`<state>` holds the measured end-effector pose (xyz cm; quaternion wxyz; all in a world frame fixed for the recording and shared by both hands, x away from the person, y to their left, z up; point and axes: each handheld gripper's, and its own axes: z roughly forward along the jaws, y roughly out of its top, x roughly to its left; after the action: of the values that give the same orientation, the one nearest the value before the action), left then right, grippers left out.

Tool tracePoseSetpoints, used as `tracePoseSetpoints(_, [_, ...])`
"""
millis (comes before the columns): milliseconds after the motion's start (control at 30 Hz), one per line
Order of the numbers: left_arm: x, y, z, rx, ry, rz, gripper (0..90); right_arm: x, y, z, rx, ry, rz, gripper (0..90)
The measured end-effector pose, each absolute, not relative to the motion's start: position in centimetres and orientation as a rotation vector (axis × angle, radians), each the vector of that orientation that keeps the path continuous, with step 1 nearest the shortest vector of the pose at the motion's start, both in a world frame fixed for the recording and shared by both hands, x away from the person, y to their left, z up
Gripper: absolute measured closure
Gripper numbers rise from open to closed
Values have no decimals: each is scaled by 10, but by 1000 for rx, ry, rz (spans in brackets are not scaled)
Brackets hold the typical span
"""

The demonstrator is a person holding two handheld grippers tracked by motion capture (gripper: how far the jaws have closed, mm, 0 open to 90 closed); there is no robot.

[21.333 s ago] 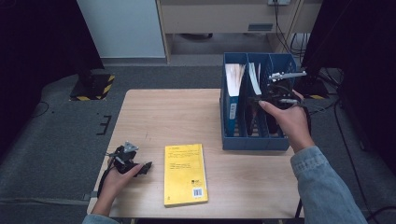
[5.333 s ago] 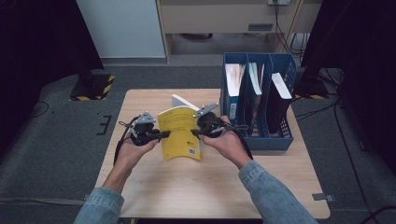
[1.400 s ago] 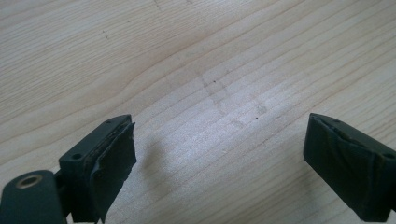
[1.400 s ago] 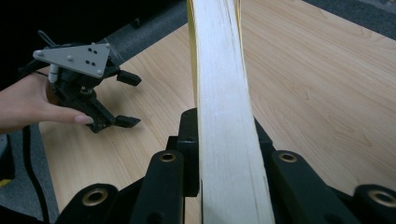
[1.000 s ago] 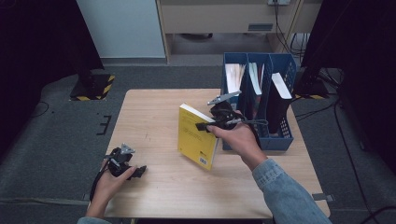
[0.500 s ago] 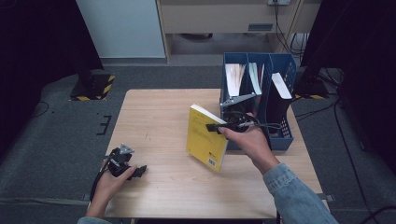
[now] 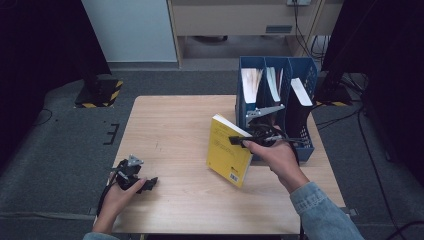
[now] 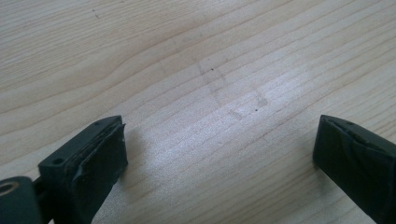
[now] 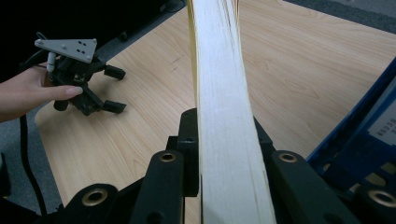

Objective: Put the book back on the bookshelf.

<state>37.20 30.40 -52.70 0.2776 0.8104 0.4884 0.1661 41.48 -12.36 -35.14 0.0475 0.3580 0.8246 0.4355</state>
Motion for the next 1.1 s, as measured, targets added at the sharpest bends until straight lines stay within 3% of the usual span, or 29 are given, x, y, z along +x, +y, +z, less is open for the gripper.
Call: tracePoseSetpoints(1100, [370,303,-530,2158,1296,460,0,383,-212,-352,1243,2379,1314,742])
